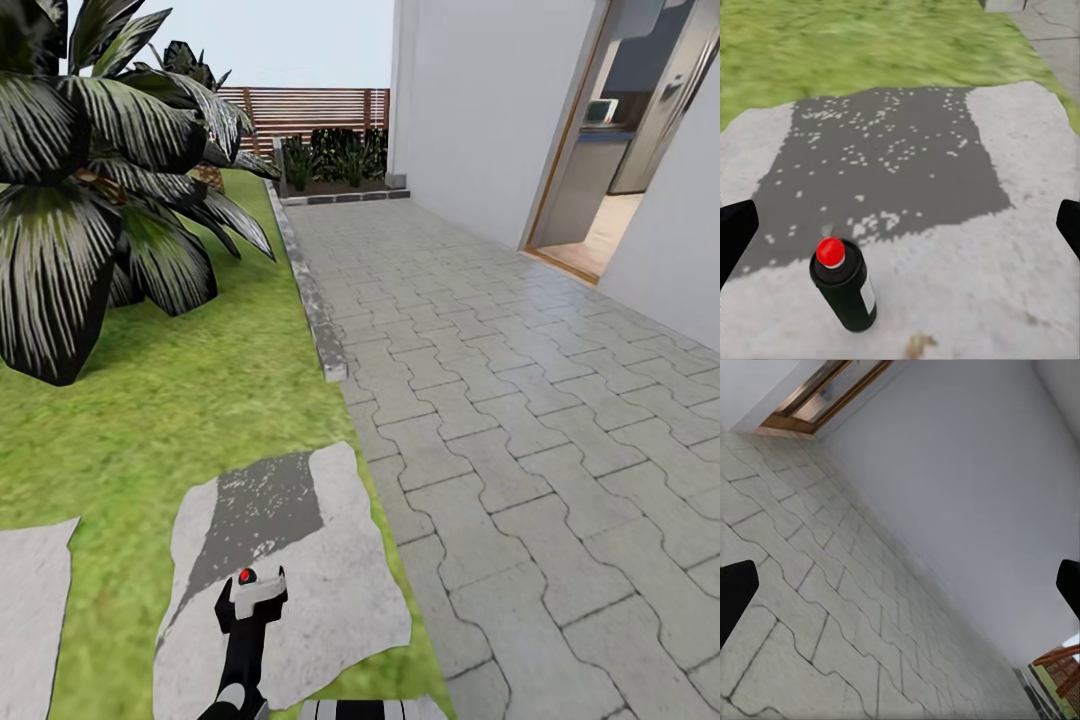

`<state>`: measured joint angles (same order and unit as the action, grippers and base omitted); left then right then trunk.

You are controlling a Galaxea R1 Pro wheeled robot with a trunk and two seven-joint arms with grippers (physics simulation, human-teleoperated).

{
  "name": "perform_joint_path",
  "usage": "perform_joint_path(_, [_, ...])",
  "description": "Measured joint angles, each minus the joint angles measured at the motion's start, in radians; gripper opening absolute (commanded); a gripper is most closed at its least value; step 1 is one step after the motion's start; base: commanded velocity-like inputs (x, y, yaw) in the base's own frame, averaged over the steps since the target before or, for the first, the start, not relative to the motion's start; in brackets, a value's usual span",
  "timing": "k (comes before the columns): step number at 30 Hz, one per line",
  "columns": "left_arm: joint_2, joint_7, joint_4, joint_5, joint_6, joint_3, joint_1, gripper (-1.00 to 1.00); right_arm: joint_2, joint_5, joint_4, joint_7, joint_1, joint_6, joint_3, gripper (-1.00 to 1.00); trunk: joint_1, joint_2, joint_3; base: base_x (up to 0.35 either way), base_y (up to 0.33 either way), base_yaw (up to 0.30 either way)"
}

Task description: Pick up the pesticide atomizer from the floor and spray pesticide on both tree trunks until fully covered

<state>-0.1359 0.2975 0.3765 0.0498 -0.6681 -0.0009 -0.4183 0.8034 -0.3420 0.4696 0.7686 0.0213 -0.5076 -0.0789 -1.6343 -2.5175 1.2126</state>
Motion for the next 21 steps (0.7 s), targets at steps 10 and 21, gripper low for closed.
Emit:
perform_joint_path(10, [0.004,0.002,0.000,0.000,0.000,0.016,0.000,1.00,0.001,0.000,-0.007,0.003,0.000,-0.001,-0.006,1.00,0.000,0.000,0.000,0.008,0.001,0.000])
perform_joint_path(21, [0.007,-0.002,0.036,0.000,0.000,0.014,0.000,1.00,0.002,0.000,-0.007,0.003,0.000,0.000,-0.005,1.00,0.000,0.000,0.000,0.000,0.000,0.000])
